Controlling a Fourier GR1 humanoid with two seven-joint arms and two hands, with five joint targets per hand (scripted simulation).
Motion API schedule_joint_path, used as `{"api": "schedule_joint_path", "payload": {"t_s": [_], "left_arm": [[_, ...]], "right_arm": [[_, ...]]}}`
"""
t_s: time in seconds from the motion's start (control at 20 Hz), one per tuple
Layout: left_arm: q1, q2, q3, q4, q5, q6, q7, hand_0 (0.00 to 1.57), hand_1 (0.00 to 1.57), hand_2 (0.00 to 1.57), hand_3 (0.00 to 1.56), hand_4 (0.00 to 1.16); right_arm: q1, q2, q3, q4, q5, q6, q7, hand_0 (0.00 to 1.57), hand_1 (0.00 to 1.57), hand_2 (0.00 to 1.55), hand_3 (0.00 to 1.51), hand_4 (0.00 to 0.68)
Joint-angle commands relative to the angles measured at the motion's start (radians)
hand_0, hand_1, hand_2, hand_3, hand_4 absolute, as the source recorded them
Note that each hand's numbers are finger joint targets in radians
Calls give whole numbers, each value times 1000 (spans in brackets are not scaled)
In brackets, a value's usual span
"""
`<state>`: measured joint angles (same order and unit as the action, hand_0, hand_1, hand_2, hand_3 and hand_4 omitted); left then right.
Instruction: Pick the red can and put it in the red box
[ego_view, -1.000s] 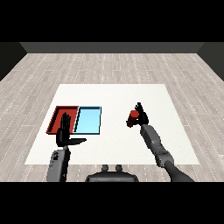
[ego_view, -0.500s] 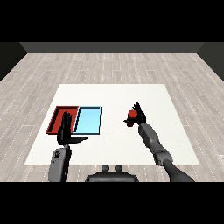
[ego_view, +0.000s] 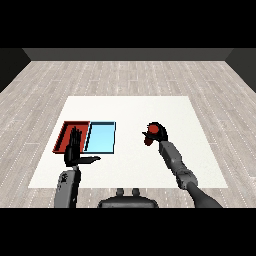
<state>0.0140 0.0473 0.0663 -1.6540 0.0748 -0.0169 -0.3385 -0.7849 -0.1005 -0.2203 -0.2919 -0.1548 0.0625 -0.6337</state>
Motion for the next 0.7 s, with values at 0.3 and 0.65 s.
{"api": "schedule_joint_path", "payload": {"t_s": [0.3,0.65], "left_arm": [[-19,20,31,101,20,-47,-80,0,0,0,0,0],[2,-29,-55,46,-41,-6,-28,0,0,0,0,0]], "right_arm": [[25,27,50,-52,61,-84,-42,1467,1467,1455,1419,651],[18,34,55,-201,36,-77,27,1434,1434,1440,1403,656]]}}
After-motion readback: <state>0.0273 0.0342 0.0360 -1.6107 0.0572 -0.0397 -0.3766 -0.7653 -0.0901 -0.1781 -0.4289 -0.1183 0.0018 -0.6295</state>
